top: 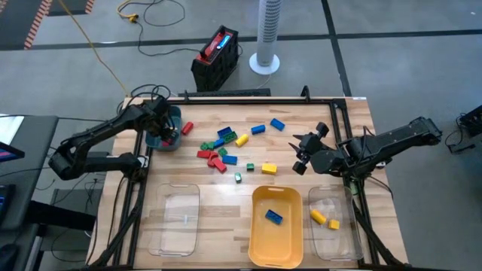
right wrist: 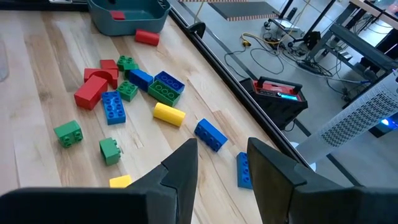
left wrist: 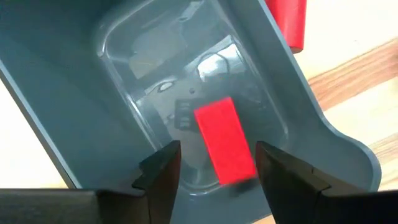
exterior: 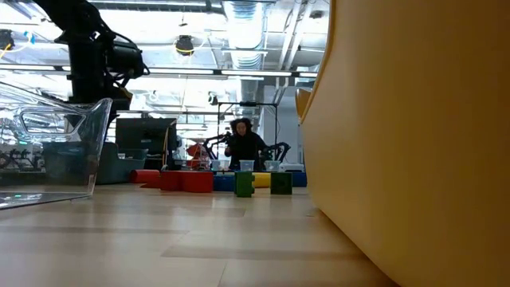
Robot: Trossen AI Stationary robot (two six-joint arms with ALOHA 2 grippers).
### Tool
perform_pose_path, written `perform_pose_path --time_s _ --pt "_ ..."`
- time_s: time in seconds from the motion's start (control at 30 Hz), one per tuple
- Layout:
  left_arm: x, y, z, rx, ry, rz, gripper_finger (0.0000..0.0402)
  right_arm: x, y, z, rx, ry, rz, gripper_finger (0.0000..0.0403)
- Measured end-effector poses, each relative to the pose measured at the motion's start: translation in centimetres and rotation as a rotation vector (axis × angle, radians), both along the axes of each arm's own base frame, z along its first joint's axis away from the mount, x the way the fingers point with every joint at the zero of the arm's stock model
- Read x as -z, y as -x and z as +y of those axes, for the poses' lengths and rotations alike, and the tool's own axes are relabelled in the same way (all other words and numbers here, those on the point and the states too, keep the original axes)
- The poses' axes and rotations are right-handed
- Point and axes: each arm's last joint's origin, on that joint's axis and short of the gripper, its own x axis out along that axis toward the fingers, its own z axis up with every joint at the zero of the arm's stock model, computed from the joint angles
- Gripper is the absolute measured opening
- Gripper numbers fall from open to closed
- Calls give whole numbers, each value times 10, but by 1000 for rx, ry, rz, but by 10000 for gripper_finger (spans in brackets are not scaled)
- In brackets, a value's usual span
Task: Sort blocks
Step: Put the red wooden block into the green bin
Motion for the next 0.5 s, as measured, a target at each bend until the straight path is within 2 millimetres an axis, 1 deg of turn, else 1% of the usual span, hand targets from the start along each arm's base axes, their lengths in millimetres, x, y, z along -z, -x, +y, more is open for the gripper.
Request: perform_pose_path --time_s 0.17,0.3,0.37,0.5 --pt "-5 -1 1 33 -14 2 206 0 0 0 0 0 0 152" --pt "-22 -7 6 61 -69 -28 206 0 0 0 0 -1 -1 152" --pt "-33 -13 6 84 -104 -57 206 0 0 0 0 -1 -1 152" --pt "-50 -29 -1 153 -149 -125 206 0 0 0 0 -1 -1 152"
